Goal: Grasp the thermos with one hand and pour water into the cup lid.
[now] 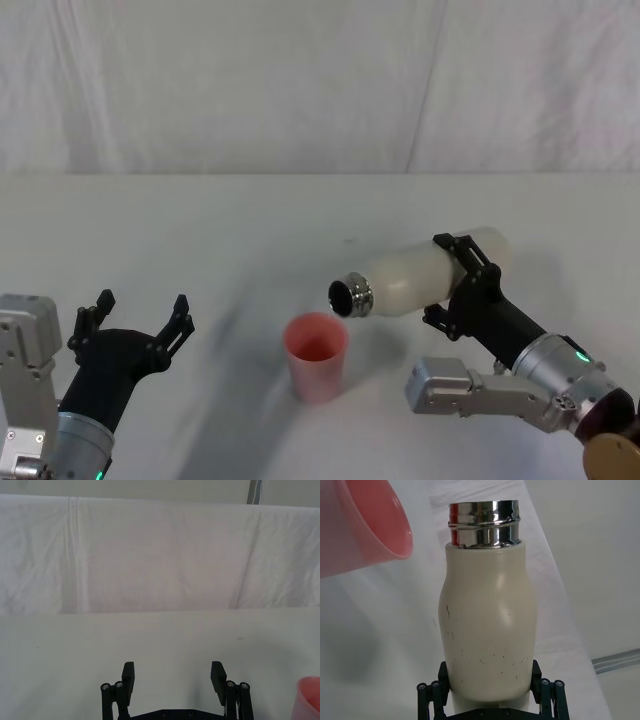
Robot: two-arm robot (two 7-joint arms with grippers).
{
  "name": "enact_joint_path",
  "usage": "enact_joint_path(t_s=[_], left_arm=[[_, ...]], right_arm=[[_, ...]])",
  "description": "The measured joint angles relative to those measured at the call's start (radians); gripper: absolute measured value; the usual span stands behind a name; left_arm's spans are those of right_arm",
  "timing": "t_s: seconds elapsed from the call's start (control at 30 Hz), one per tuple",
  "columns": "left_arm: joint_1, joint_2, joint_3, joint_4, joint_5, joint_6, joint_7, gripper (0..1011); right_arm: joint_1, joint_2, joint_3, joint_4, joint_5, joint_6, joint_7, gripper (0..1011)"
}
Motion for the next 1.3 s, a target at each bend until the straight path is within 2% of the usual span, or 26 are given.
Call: enact_joint_path(t_s=[0.6, 1.3], left_arm=[[0.000, 0.000, 0.000, 0.000, 0.000, 0.000, 0.000, 1001], [0.000, 0.000, 0.000, 0.000, 0.000, 0.000, 0.000, 1001]], right_arm=[[0.049, -0.002, -0.037, 0.040, -0.050, 0.001, -0.025, 953], [0.088, -0.002, -0.063, 0.072, -0.075, 0.001, -0.045, 953]])
